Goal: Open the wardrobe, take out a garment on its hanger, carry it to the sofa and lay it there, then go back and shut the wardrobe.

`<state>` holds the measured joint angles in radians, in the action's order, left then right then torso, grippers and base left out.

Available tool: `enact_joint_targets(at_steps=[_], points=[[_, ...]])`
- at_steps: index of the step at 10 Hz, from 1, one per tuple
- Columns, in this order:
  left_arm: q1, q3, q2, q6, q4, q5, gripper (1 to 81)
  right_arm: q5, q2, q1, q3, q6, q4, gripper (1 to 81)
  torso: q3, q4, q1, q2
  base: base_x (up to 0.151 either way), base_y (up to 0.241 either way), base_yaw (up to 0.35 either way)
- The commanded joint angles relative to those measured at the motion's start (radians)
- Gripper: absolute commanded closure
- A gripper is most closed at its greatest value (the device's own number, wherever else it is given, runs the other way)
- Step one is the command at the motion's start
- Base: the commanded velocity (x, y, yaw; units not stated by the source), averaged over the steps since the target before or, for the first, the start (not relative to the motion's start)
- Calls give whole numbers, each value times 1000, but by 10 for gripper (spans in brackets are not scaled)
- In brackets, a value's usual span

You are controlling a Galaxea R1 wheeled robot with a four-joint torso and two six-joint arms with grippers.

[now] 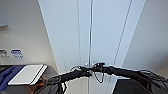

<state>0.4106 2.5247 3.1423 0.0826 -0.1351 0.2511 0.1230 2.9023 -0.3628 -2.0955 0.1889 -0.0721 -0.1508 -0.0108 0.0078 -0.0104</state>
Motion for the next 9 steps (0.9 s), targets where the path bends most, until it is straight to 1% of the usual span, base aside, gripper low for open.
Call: enact_joint_targets(at_steps=[1,2,3,4,6,9], points=[[-184,-251,35,0,-3,-73,10,-11,-33,144,189,4,14,10,0,0,0,0,0,0,0],[-175,-277,32,0,-1,-70,10,-11,-45,133,226,3,14,10,0,0,0,0,0,0,0],[-160,-378,-6,-1,-3,-68,10,-11,-61,121,259,1,8,10,0,0,0,0,0,0,0],[-145,-445,-33,0,-4,-69,10,-9,-65,110,267,-2,5,10,0,0,1,0,0,0,0],[-111,-602,-129,0,-3,-72,10,-6,-88,90,333,-2,-20,10,-1,0,2,1,0,0,0],[-43,-809,-256,-1,-14,-75,10,-6,-159,69,419,-2,-23,10,-1,0,2,2,0,0,0]])
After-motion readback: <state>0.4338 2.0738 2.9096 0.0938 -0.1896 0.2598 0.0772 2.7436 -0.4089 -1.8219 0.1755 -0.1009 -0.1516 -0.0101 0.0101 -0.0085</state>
